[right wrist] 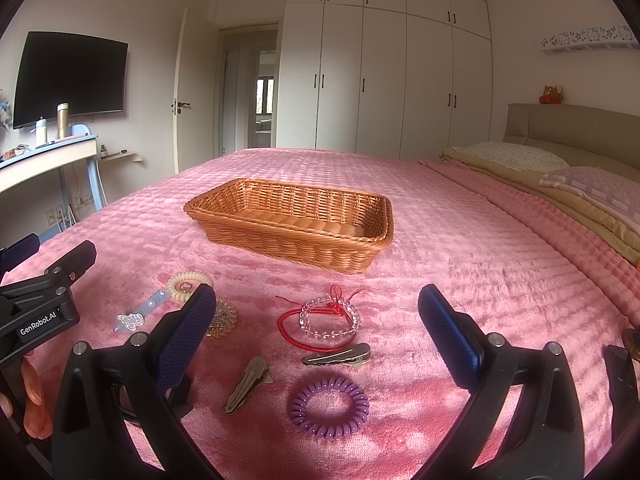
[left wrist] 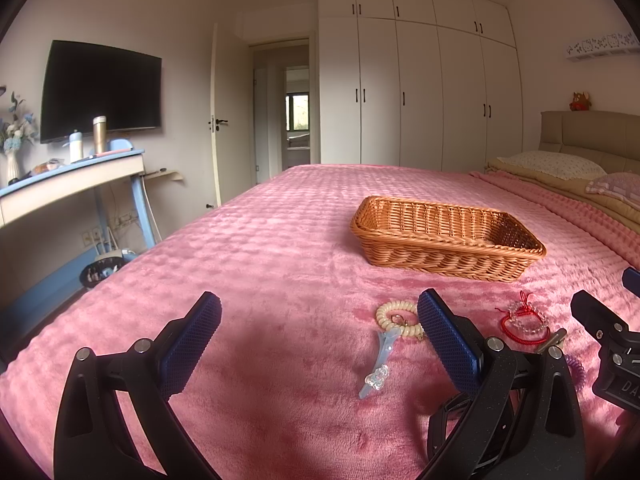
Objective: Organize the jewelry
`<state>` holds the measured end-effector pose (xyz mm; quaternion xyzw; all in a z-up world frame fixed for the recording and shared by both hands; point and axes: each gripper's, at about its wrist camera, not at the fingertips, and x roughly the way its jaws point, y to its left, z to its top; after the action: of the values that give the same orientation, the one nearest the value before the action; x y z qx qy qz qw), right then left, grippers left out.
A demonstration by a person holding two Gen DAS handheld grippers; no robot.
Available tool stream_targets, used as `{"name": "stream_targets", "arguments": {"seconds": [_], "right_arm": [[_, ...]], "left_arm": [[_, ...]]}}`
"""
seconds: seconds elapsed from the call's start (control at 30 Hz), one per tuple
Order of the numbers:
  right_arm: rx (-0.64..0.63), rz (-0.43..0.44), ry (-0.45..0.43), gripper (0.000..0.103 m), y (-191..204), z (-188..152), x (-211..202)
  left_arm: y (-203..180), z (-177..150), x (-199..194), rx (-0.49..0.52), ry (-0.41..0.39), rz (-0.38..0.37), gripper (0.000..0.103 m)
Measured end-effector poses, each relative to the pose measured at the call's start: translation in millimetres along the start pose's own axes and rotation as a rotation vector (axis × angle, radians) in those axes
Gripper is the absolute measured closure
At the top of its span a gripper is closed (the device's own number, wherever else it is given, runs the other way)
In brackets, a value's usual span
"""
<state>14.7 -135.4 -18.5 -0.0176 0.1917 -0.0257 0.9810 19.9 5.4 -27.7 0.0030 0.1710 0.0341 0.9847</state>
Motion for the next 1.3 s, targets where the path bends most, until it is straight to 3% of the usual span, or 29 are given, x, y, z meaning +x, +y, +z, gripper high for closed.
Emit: {"name": "stream_targets", "arguments": {"seconds": [0.3, 0.43, 0.53, 0.63, 0.73, 0.83, 1.03, 1.13, 1.3], "right_arm": [[0.014, -0.014, 0.001, 0.006, -2.7, 0.0, 0.2], [0.054, -0.023, 0.023, 0.006, -12.9, 1.0, 3.5], [0.066, -0.018, 0.076, 0.006, -15.3, 2.0, 9.6], [0.058, -0.018, 0.109, 0.006, -17.6, 3.2, 11.7], [0.065, -0.002, 0.147, 0.007, -21.2, 4.7, 14.7], [0.089, 0.017, 0.176, 0.009, -30.1, 5.0, 20.1], [0.118, 0.035, 0.226, 0.025, -56.3, 4.9, 31.7], [0.149, 0.068, 0.269, 0.04, -72.6, 2.3, 37.6], [0.15, 0.12, 0.368, 0.053, -80.4, -10.1, 43.2]], "left_arm": [[2.0, 0.4, 1.3, -0.011, 0.01, -0.015, 0.007], [22.9, 3.7, 15.2, -0.109, 0.088, -0.116, 0.008], [40.7, 4.4, 27.9, -0.172, 0.161, -0.199, 0.015], [42.1, 4.7, 38.1, -0.121, 0.222, -0.259, 0.017], [35.7, 0.7, 41.8, -0.062, 0.256, -0.288, 0.031], [31.3, -5.1, 49.9, -0.036, 0.309, -0.316, 0.038], [26.3, -9.2, 62.1, -0.029, 0.384, -0.382, 0.055], [22.7, -12.0, 68.9, -0.031, 0.419, -0.421, 0.067], [13.5, -17.6, 77.9, -0.013, 0.478, -0.448, 0.071]]}}
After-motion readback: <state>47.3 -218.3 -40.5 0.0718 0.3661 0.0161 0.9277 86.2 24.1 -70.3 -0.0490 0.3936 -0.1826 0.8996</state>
